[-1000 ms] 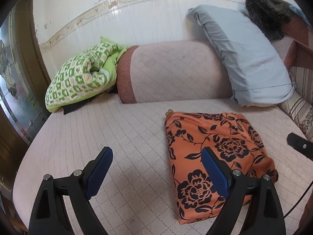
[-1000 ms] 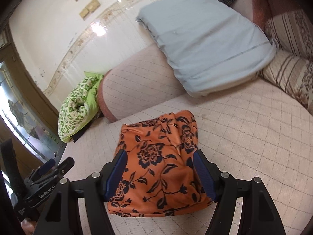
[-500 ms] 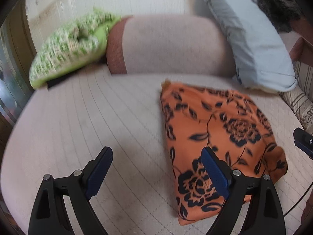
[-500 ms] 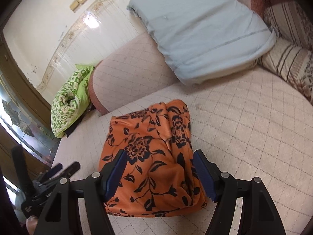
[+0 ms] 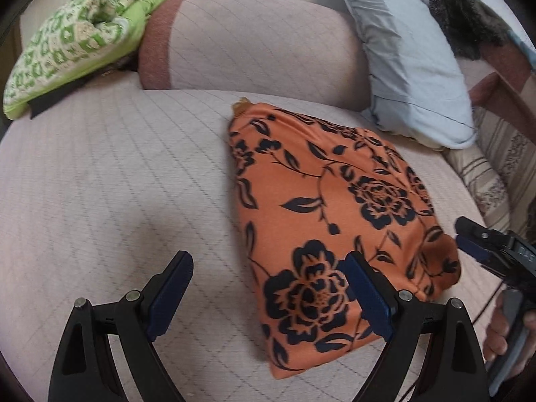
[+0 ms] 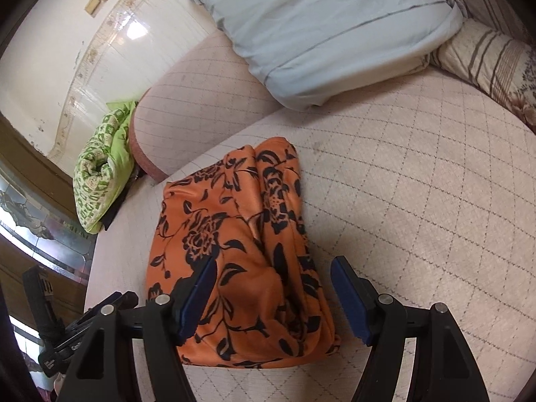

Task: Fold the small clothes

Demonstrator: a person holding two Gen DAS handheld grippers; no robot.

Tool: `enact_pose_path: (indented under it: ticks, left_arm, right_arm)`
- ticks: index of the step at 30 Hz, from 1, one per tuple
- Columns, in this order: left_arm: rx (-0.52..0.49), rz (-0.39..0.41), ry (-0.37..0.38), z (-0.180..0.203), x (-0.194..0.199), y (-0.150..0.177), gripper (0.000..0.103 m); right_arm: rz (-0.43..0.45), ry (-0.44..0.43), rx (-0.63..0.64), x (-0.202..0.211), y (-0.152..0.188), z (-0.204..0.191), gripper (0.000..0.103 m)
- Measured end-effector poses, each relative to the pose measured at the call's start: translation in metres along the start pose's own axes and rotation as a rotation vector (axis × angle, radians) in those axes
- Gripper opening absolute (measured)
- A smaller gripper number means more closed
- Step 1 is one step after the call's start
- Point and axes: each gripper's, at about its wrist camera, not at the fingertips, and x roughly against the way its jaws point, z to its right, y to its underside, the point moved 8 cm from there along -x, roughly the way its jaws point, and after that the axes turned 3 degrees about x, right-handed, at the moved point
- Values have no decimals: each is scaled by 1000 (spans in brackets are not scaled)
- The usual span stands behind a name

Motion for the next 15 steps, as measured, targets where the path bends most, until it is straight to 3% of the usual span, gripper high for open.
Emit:
enact_pose_path:
  ticks: [3,9,15]
  left_arm:
    - [-12,-4,14,4,-4,0,92]
    - [-61,-11,-40,8,-19,-3,92]
    - [-80,-25,-22,18,-26,0,92]
  right_arm:
    - [-12,-5,-31,-5,0,9,73]
    - [-28,-4,-30,-10,0,11,73]
    - [-31,-16,-26,-12,1,8,73]
